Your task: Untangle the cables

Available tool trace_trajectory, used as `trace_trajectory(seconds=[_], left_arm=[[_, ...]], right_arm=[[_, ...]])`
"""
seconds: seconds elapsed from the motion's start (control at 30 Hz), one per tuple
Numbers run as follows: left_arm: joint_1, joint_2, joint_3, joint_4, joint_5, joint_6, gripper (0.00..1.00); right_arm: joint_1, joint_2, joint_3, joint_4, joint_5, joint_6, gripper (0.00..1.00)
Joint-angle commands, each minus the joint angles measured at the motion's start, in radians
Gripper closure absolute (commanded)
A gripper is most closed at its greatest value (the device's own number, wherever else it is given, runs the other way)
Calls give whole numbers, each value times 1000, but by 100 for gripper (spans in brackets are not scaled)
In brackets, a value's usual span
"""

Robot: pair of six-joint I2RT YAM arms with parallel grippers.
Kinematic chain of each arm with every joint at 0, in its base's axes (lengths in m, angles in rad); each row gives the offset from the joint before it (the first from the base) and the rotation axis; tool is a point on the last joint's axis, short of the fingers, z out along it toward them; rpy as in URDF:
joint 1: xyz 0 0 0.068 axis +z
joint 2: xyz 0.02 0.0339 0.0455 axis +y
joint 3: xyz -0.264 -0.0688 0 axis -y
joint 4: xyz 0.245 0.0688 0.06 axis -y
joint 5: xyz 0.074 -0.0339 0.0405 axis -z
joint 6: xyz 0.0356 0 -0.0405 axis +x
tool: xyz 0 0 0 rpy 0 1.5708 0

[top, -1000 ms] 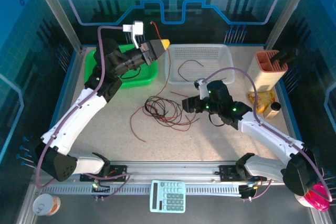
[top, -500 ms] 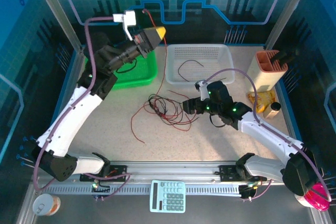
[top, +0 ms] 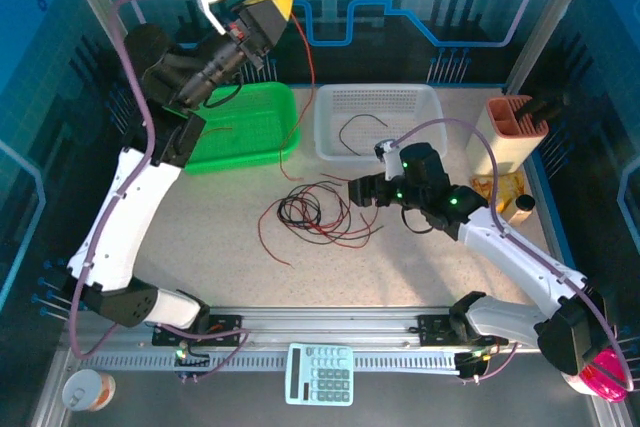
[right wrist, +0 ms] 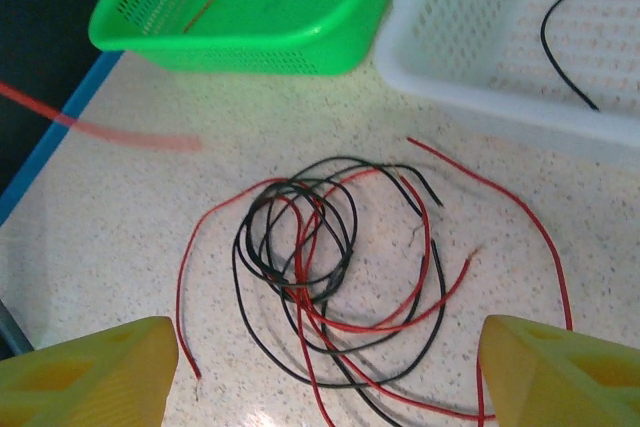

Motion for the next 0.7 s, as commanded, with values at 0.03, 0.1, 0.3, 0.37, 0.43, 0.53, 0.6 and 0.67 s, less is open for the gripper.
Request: trace_trajectory(seconds=[0.03,0.1,0.3,0.37,0.43,0.53,0.6,0.67], left_arm=[[27,27,87,-67,-47,69,100],[42,47,126,-95,-74,116,100],[113,110,228,-179,-138,243,100],[146,125,234,-173,-153,264,100],[177,139,233,-163,-178,294,100],[230,167,222,-131,-204,316,100],[275,184,198,-94,-208,308,100],[318,203,170,-70,-197,277,100]], right_arm=[[-12,10,49,-35,-18,-22,20],[-15,10,57,-43,-19,-24,20],[-24,2,65,-58,-35,-24,20],[-27,-4,68,-66,-37,-27,20],[-31,-9,70,-77,-38,-30,20],[-38,-19,75,-94,-38,-38,20],[-46,-24,74,-102,-38,-41,20],[-52,-30,71,-104,-40,-41,20]])
